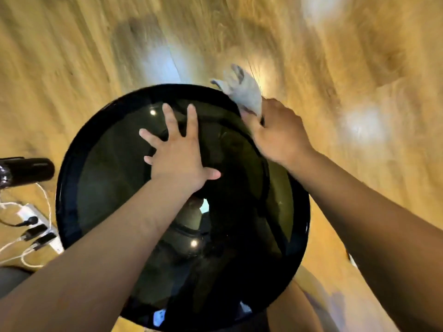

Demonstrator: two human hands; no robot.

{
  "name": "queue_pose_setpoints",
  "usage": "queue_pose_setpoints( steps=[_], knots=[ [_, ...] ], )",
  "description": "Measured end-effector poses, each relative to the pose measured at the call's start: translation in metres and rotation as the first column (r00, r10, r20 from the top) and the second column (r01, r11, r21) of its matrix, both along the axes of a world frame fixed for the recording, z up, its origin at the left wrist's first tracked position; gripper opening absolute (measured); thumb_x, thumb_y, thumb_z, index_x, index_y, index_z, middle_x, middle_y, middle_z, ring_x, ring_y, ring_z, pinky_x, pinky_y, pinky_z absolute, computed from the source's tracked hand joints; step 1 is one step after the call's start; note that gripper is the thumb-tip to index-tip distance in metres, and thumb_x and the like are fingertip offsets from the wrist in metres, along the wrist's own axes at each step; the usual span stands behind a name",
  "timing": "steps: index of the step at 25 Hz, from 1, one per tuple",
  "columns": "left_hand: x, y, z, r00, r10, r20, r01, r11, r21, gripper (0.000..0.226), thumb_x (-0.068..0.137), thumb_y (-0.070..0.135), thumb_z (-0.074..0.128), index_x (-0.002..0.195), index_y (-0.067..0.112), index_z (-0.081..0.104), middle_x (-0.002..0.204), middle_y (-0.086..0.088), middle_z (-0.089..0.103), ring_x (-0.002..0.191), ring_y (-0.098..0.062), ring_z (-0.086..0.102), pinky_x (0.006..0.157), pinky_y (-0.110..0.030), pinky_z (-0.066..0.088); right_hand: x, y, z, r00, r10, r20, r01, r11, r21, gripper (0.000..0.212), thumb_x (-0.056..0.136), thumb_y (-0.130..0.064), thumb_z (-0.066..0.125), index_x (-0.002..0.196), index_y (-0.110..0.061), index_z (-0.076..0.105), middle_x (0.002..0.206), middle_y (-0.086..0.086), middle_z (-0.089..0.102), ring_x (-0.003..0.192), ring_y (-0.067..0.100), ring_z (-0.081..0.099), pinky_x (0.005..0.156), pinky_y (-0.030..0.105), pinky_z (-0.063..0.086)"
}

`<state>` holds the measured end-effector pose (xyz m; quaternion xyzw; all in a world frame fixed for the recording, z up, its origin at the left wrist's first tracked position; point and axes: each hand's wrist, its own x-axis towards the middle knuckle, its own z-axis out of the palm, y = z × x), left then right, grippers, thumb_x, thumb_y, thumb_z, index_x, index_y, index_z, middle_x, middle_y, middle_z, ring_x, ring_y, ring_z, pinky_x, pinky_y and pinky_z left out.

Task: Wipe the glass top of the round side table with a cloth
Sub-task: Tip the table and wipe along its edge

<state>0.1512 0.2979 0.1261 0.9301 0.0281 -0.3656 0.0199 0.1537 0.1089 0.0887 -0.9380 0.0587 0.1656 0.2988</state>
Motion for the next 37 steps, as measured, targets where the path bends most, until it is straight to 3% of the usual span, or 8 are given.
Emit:
queue_pose_setpoints(
  steps=[4, 7, 14, 20, 25, 28, 33, 37],
  knots=[
    [-0.002, 0.001, -0.001, 1.0, -0.018, -0.01, 0.018, 1.0, 0.016, 0.137, 0.068, 0.053, 0.083, 0.147, 0.039, -0.029, 0.159, -0.005, -0.034, 0.142, -0.06, -0.01, 0.104, -0.068, 0.037, -0.156, -0.051, 0.04, 0.964, -0.227, -0.138, 0.254, 0.941, 0.224, 0.051, 0.098, -0.061, 0.031, 0.107, -0.023, 0.063, 0.097, -0.015, 0.067, 0.094, 0.004, 0.061, 0.082, 0.019, 0.043],
    [-0.002, 0.001, -0.003, 1.0, 0.018, -0.018, -0.018, 1.0, 0.009, 0.139, 0.067, 0.051, 0.084, 0.145, 0.041, -0.031, 0.158, -0.003, -0.036, 0.142, -0.059, -0.013, 0.106, -0.067, 0.036, -0.104, -0.043, 0.027, 0.977, -0.195, -0.084, 0.206, 0.966, 0.154, 0.039, 0.101, -0.039, 0.04, 0.12, -0.011, 0.06, 0.112, 0.009, 0.067, 0.108, 0.028, 0.061, 0.087, 0.029, 0.043],
    [-0.001, 0.008, -0.004, 0.985, -0.171, -0.031, 0.172, 0.984, 0.045, 0.099, 0.073, 0.059, 0.049, 0.157, 0.019, 0.014, 0.165, -0.014, -0.004, 0.147, -0.052, -0.005, 0.11, -0.068, 0.02, 0.108, 0.114, 0.013, 0.89, 0.454, -0.049, -0.452, 0.891, 0.044, 0.031, 0.094, -0.041, 0.045, 0.118, -0.028, 0.059, 0.107, -0.003, 0.062, 0.092, 0.021, 0.056, 0.067, 0.032, 0.033],
    [0.001, 0.001, 0.006, 0.999, 0.005, -0.041, -0.005, 1.0, 0.017, 0.136, 0.068, 0.052, 0.084, 0.151, 0.038, -0.024, 0.162, -0.006, -0.029, 0.142, -0.059, -0.012, 0.113, -0.062, 0.022, -0.056, -0.009, 0.008, 0.988, -0.152, -0.035, 0.144, 0.974, -0.174, 0.049, 0.097, -0.041, 0.044, 0.131, -0.006, 0.049, 0.116, 0.024, 0.06, 0.095, 0.042, 0.059, 0.081, 0.045, 0.046],
    [-0.001, 0.001, 0.006, 1.0, 0.028, -0.015, -0.028, 1.0, 0.003, 0.135, 0.068, 0.046, 0.085, 0.152, 0.04, -0.021, 0.162, -0.002, -0.028, 0.143, -0.057, -0.014, 0.111, -0.065, 0.023, -0.21, -0.02, 0.051, 0.851, -0.19, -0.489, 0.163, 0.982, -0.097, 0.059, 0.093, -0.034, 0.049, 0.132, 0.01, 0.04, 0.102, 0.025, 0.065, 0.088, 0.036, 0.065, 0.072, 0.024, 0.047],
    [0.0, 0.003, 0.004, 0.999, 0.04, -0.002, -0.04, 0.999, -0.017, 0.133, 0.068, 0.043, 0.086, 0.153, 0.04, -0.017, 0.163, -0.002, -0.026, 0.143, -0.055, -0.015, 0.114, -0.066, 0.017, -0.124, -0.021, 0.021, 0.911, -0.338, -0.238, 0.318, 0.941, -0.118, 0.046, 0.097, -0.041, 0.035, 0.12, -0.005, 0.05, 0.106, 0.016, 0.065, 0.09, 0.03, 0.065, 0.073, 0.034, 0.048],
    [0.002, 0.004, 0.004, 1.0, -0.002, 0.013, 0.002, 1.0, -0.001, 0.132, 0.067, 0.049, 0.085, 0.154, 0.041, -0.014, 0.164, -0.003, -0.023, 0.144, -0.055, -0.012, 0.115, -0.063, 0.015, 0.002, -0.004, -0.006, 0.999, 0.003, -0.043, 0.003, 0.992, 0.126, 0.041, 0.096, -0.041, 0.044, 0.131, -0.02, 0.049, 0.111, 0.007, 0.065, 0.095, 0.031, 0.063, 0.067, 0.036, 0.043],
    [0.003, 0.004, 0.006, 0.999, -0.035, -0.005, 0.035, 0.999, 0.02, 0.13, 0.069, 0.049, 0.084, 0.154, 0.038, -0.013, 0.164, -0.007, -0.02, 0.145, -0.055, -0.006, 0.115, -0.06, 0.016, -0.115, -0.015, -0.01, 0.828, -0.554, -0.093, 0.561, 0.82, 0.113, 0.029, 0.098, -0.043, 0.043, 0.105, -0.019, 0.059, 0.083, -0.003, 0.062, 0.067, 0.013, 0.059, 0.055, 0.026, 0.036]
  ],
)
